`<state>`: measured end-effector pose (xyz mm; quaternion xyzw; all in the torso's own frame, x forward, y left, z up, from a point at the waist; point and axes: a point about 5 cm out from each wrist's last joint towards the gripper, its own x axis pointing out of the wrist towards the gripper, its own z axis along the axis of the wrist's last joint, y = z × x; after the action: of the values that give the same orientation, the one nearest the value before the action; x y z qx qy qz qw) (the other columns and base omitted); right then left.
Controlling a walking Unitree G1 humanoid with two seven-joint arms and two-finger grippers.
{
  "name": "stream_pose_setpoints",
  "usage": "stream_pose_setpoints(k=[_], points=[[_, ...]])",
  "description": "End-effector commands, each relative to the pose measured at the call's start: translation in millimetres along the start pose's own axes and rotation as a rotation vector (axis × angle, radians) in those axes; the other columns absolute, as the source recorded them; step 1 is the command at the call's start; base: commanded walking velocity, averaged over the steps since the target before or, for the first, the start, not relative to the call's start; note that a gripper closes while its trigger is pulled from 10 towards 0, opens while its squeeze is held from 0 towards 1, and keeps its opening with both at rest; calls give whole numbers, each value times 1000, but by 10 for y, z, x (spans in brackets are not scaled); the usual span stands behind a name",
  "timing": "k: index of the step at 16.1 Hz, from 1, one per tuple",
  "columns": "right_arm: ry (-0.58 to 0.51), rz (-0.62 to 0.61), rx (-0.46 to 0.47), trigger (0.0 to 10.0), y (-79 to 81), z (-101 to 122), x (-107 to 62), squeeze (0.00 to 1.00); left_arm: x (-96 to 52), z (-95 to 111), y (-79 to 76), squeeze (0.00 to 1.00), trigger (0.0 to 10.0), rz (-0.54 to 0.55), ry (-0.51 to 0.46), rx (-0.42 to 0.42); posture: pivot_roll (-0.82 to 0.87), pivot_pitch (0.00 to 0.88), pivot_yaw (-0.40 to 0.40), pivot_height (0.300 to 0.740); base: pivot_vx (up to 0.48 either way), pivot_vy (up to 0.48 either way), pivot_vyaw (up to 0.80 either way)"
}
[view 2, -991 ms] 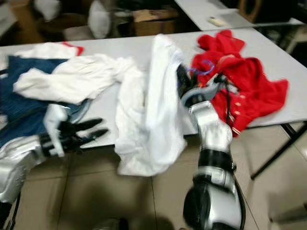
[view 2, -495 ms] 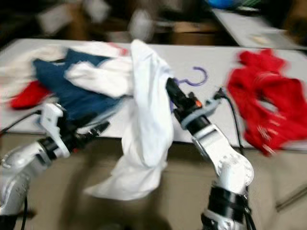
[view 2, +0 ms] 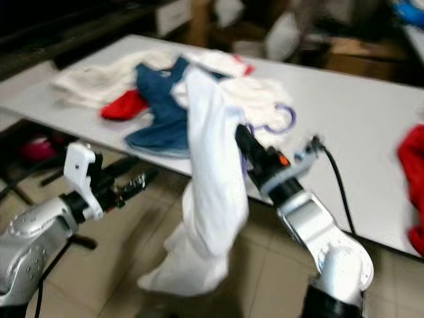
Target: Hang hanger
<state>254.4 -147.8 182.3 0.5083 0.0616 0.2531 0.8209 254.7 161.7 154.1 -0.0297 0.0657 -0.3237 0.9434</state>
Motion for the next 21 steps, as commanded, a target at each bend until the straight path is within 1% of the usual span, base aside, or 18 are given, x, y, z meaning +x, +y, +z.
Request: stream_pose_setpoints(k=[1, 3, 8, 10, 14, 16, 17, 18, 20, 21], points=[[37, 44, -2, 10000, 101, -54, 23, 0, -14, -2, 11, 157, 10000, 14, 11, 13, -57, 0, 15, 740, 0, 0, 800], [49, 42, -17, 10000, 108, -60, 9, 0, -5, -3, 2, 161, 10000, 13, 8, 8, -60, 0, 16, 740, 0, 0, 800], [53, 40, -19, 10000, 129, -76, -3, 0, 12, -23, -33, 161, 10000, 6, 18, -1, -57, 0, 15, 740, 0, 0, 800], [61, 38, -18, 10000, 128, -89, 4, 0, 6, -24, -24, 157, 10000, 20, 15, -9, -55, 0, 8, 740, 0, 0, 800], [79, 12, -47, 10000, 114, -93, 26, 0, -6, -15, 11, 161, 10000, 41, 12, -4, -52, 0, 0, 740, 0, 0, 800], [119, -38, -111, 10000, 75, -96, 59, 0, -8, -2, 39, 157, 10000, 55, 13, 9, -48, 0, -3, 740, 0, 0, 800], [120, -44, -123, 10000, 70, -92, 65, 0, -9, 1, 43, 157, 10000, 57, 13, 11, -48, 0, -4, 740, 0, 0, 800], [127, -86, -227, 10000, 39, -45, 97, 0, -13, 29, 87, 161, 10000, 75, 14, 31, -46, 0, -5, 740, 0, 0, 794], [199, -157, -417, 10000, -23, -42, 141, 0, 12, 82, 169, 157, 10000, 110, 16, 77, -43, 0, -6, 740, 0, 0, 794], [206, -171, -450, 10000, -41, -33, 165, 0, 31, 98, 193, 157, 10000, 115, 19, 94, -42, 0, -6, 740, 0, 0, 794]])
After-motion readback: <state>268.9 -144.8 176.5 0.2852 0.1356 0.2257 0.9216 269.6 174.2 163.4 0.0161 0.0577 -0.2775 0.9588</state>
